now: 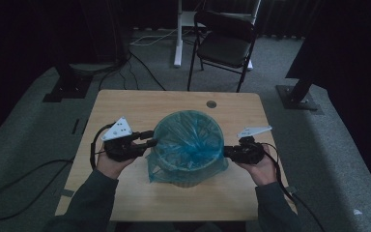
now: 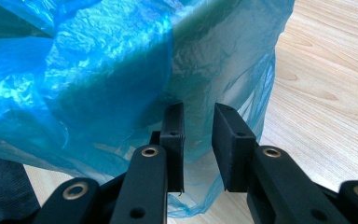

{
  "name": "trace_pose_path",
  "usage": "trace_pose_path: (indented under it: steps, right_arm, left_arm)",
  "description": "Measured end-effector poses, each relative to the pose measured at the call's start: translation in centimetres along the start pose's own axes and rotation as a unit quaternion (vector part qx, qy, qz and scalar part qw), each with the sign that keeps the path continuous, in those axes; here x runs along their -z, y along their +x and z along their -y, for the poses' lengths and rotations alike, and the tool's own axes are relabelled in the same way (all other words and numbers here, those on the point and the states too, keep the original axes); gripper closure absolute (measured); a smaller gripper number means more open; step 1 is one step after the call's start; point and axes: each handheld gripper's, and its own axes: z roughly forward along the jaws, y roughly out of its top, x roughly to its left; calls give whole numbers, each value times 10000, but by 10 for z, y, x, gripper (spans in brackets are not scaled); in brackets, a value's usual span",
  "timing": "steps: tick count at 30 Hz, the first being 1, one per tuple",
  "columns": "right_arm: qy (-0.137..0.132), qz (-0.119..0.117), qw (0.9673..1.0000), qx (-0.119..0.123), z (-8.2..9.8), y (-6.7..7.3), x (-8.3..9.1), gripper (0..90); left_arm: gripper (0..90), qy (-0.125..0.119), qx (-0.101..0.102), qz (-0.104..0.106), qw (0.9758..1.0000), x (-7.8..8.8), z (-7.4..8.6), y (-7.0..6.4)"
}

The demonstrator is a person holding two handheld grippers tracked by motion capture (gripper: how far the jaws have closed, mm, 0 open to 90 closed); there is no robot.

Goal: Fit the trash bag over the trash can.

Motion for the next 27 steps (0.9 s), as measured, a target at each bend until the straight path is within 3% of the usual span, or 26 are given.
trace_pose_path:
  steps: [9, 19, 23, 24, 26, 27]
  right_arm:
    - [12, -61, 10000, 36, -1, 1, -3, 734]
    - [15, -73, 10000, 54, -2, 2, -3, 732]
    - [9, -77, 10000, 48, -1, 2, -3, 730]
    - [-4, -84, 10000, 45, -1, 2, -3, 730]
    - [-17, -91, 9999, 38, -1, 2, -3, 730]
    - [-16, -103, 9999, 31, -1, 2, -4, 727]
  left_arm:
    - [648, 89, -114, 170, 9998, -17, -18, 3]
    - [658, 240, -303, 498, 9980, -52, -46, 7]
    - [658, 423, -345, 710, 9960, -67, -53, 8]
    - [658, 583, -443, 836, 9938, -75, -56, 6]
    - [658, 583, -443, 836, 9938, -75, -56, 6]
    - [658, 703, -561, 935, 9915, -82, -58, 3]
